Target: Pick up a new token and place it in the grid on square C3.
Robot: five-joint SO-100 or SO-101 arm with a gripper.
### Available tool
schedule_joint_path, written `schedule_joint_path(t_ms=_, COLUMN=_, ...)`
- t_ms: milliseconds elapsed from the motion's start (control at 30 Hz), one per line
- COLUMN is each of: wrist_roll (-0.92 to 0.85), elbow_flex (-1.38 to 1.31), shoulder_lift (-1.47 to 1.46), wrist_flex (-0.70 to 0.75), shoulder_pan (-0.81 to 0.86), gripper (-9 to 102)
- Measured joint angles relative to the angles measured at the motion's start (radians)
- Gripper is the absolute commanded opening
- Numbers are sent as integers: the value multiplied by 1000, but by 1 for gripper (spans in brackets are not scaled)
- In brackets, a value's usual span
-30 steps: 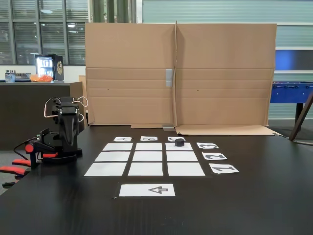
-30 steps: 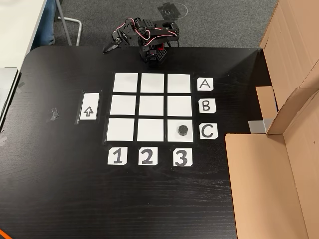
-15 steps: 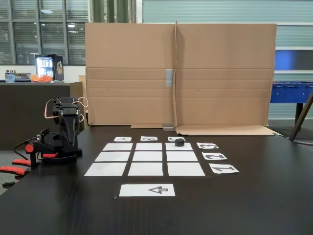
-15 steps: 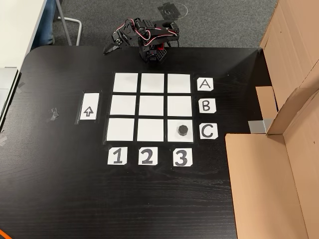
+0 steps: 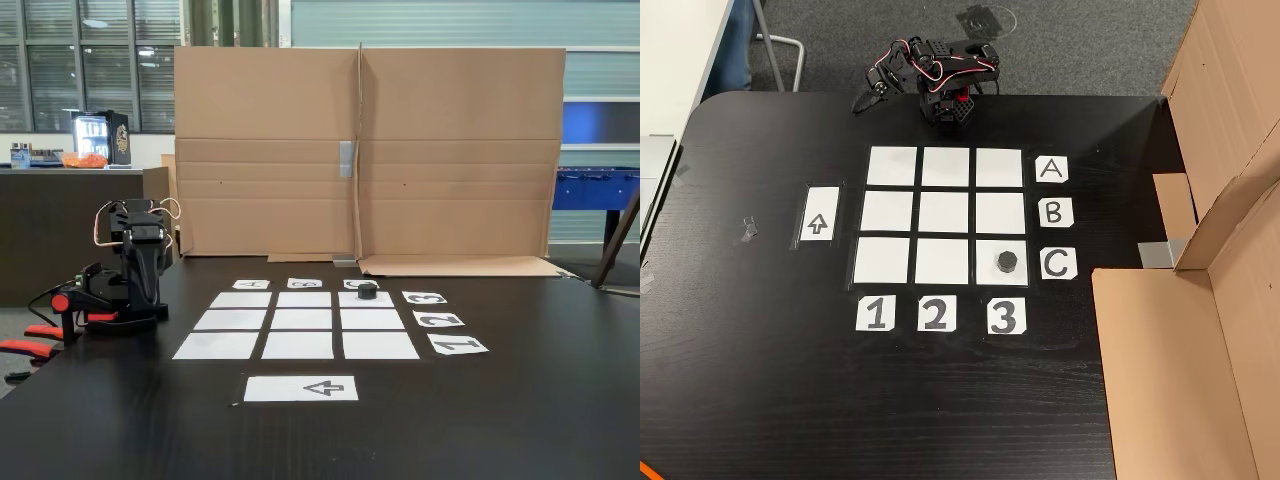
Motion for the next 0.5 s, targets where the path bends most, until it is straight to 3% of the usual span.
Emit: schedule_joint_path(t_ms=500, wrist_roll=0, elbow_flex=0, shoulder_lift=0, wrist_flex=18, shoulder_pan=0, gripper=0)
